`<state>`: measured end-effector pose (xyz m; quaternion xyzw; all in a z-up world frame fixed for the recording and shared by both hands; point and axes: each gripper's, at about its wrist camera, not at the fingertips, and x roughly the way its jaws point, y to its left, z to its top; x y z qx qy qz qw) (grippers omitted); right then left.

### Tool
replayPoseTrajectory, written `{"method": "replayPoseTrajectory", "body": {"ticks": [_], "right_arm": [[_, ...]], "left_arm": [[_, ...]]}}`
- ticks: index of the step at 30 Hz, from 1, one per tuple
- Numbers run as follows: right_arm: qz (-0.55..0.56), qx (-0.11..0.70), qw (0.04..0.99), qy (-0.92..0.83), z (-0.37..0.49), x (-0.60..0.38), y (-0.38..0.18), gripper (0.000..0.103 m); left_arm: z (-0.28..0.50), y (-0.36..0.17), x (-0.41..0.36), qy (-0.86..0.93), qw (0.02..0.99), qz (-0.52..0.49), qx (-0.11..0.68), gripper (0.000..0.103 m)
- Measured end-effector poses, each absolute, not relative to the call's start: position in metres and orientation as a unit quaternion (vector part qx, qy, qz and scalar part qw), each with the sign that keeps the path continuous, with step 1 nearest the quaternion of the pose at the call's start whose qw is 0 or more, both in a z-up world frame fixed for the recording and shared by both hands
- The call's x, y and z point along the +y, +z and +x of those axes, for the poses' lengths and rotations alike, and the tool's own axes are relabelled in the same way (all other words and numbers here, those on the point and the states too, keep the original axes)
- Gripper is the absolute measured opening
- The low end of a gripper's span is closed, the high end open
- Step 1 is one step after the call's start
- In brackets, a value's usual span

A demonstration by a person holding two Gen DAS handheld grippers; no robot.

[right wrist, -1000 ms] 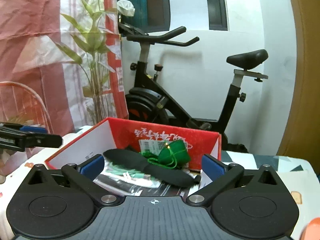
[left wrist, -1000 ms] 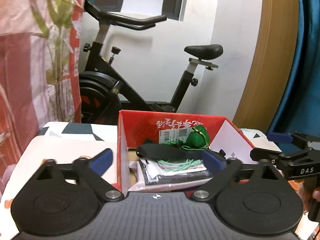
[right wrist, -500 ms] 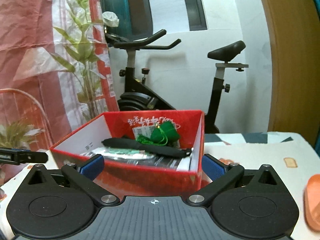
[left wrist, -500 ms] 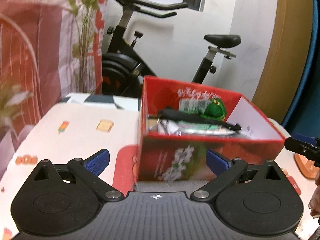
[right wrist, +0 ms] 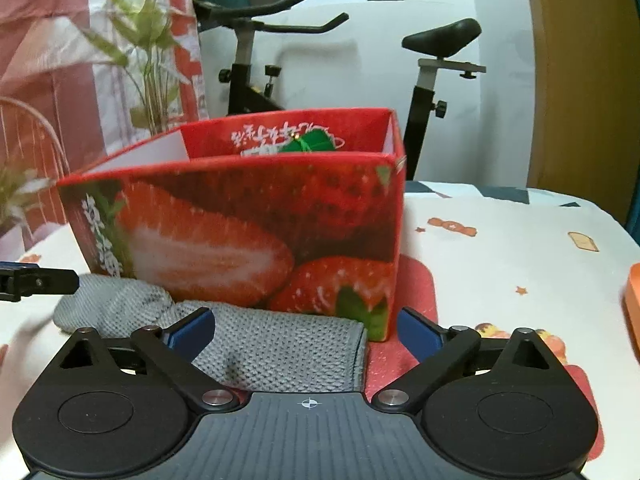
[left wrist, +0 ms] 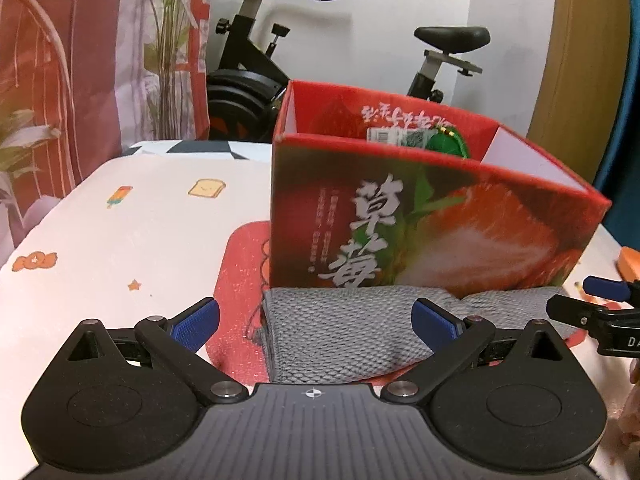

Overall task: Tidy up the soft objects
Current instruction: 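Move both grippers to the grey knit roll beside the box, then close both grippers on the middle of the grey knit roll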

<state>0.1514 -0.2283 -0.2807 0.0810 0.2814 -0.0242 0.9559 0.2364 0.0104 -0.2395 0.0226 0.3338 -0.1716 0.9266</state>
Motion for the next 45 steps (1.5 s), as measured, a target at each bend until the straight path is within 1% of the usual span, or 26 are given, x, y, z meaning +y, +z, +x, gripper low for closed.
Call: {"method": "replayPoseTrajectory", "body": {"ticks": [4, 8, 10, 12, 13, 16, 21, 26, 29, 31, 32, 34, 38, 40, 41, 43, 44, 45], "right_arm": [[0.079, 0.295, 0.952, -0.024, 0.156, -0.225, -0.289, 0.09], [0.092, 0.302, 0.948, -0.027, 0.158, -0.228, -0.293, 0.089], [0.096, 0.308, 0.946, -0.025, 0.159, -0.23, -0.296, 0.085], [0.098, 0.314, 0.944, -0.023, 0.161, -0.232, -0.297, 0.083], [0.099, 0.316, 0.943, -0.023, 0.162, -0.233, -0.298, 0.083], [0.105, 0.323, 0.94, -0.023, 0.165, -0.236, -0.301, 0.082], [0.116, 0.334, 0.935, -0.024, 0.169, -0.241, -0.305, 0.083], [0.103, 0.341, 0.934, -0.024, 0.172, -0.238, -0.306, 0.082], [0.098, 0.342, 0.934, -0.02, 0.173, -0.236, -0.306, 0.078], [0.098, 0.341, 0.935, -0.013, 0.172, -0.236, -0.306, 0.07], [0.097, 0.34, 0.935, -0.009, 0.172, -0.235, -0.306, 0.068], [0.091, 0.339, 0.936, -0.004, 0.171, -0.233, -0.306, 0.067], [0.094, 0.339, 0.936, -0.002, 0.171, -0.234, -0.305, 0.063], [0.096, 0.337, 0.936, 0.0, 0.17, -0.234, -0.305, 0.058], [0.096, 0.337, 0.937, 0.002, 0.17, -0.234, -0.305, 0.057], [0.094, 0.336, 0.937, 0.006, 0.169, -0.233, -0.305, 0.051], [0.092, 0.336, 0.937, 0.008, 0.169, -0.232, -0.305, 0.05], [0.091, 0.336, 0.938, 0.009, 0.169, -0.231, -0.305, 0.046]], "left_arm": [[0.242, -0.246, 0.012, -0.17, 0.927, 0.015, 0.335, 0.102], [0.247, -0.253, 0.013, -0.169, 0.925, 0.01, 0.339, 0.101], [0.248, -0.257, 0.013, -0.169, 0.924, 0.005, 0.343, 0.099], [0.25, -0.261, 0.015, -0.168, 0.922, -0.002, 0.347, 0.096], [0.249, -0.262, 0.016, -0.168, 0.922, -0.004, 0.349, 0.094], [0.25, -0.265, 0.018, -0.165, 0.921, -0.012, 0.353, 0.091], [0.251, -0.268, 0.024, -0.165, 0.919, -0.033, 0.357, 0.091], [0.251, -0.269, 0.022, -0.165, 0.919, -0.026, 0.356, 0.091], [0.251, -0.269, 0.022, -0.169, 0.919, -0.027, 0.354, 0.089], [0.25, -0.269, 0.022, -0.173, 0.919, -0.027, 0.353, 0.084], [0.25, -0.269, 0.022, -0.175, 0.919, -0.026, 0.352, 0.082], [0.249, -0.269, 0.02, -0.182, 0.918, -0.021, 0.351, 0.075], [0.247, -0.269, 0.018, -0.193, 0.917, -0.015, 0.35, 0.064], [0.248, -0.269, 0.019, -0.198, 0.916, -0.016, 0.349, 0.05], [0.248, -0.27, 0.019, -0.2, 0.915, -0.016, 0.349, 0.047], [0.247, -0.27, 0.018, -0.199, 0.916, -0.015, 0.348, 0.037], [0.247, -0.27, 0.018, -0.197, 0.916, -0.015, 0.348, 0.036], [0.247, -0.27, 0.018, -0.198, 0.916, -0.015, 0.348, 0.033]]}}
